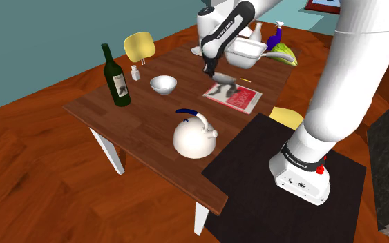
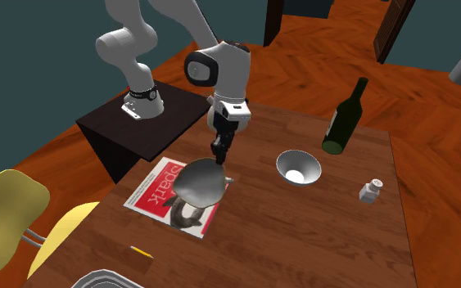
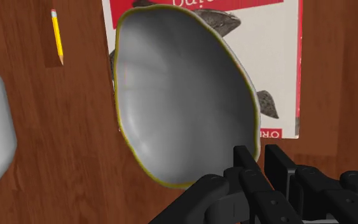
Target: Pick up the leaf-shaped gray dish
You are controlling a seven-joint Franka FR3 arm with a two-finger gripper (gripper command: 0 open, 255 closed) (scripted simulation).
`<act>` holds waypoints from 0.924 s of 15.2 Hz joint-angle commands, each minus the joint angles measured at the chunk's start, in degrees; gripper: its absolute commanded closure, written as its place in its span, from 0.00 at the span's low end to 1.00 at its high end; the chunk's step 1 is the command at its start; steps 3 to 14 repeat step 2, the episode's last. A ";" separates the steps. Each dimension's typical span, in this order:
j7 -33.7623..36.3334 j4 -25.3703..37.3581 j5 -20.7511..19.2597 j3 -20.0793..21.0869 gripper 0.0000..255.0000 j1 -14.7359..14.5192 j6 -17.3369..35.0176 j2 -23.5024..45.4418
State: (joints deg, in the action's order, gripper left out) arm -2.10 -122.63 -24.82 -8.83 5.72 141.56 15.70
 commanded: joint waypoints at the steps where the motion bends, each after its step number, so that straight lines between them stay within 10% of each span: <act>1: -0.40 0.06 0.22 0.06 1.00 0.04 -0.71 -0.70; 14: -0.40 0.07 0.22 0.06 1.00 0.04 -0.72 -0.69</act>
